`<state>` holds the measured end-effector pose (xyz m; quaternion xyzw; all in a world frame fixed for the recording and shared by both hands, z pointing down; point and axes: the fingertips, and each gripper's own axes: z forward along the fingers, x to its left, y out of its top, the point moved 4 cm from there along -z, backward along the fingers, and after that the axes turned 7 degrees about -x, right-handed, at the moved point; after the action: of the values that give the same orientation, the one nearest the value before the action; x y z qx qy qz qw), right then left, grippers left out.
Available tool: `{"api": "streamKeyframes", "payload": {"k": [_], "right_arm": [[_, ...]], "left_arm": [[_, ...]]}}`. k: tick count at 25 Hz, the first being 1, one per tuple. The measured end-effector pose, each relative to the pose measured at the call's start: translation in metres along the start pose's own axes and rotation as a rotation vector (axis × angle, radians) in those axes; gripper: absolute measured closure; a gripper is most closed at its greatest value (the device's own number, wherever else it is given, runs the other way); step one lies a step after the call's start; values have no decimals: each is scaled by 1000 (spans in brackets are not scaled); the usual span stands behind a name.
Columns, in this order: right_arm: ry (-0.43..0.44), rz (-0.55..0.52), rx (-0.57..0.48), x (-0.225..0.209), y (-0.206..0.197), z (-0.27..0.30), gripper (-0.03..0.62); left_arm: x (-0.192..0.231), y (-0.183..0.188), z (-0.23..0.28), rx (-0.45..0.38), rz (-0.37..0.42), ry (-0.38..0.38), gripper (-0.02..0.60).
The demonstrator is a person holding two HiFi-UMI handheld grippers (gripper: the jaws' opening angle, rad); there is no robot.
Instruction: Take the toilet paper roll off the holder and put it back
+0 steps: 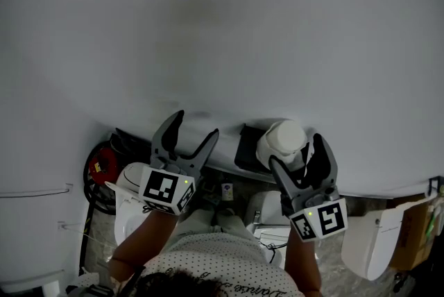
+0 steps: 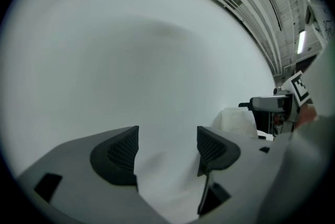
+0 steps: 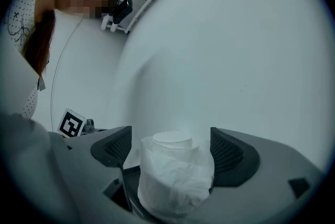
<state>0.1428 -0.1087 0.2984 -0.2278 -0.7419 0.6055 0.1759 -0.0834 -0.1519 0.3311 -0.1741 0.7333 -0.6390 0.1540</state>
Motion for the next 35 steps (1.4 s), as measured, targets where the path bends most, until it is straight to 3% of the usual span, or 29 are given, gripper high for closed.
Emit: {"api": "streamKeyframes", "payload": {"k": [13,35], "right_arm": [[26,32,78,-3,-18,26,120],[7,28,130,-12,-24,27,243]], "left_arm": [[6,-8,-1,22,7,15,249],[7,-7,1,32,11,16,249]]}}
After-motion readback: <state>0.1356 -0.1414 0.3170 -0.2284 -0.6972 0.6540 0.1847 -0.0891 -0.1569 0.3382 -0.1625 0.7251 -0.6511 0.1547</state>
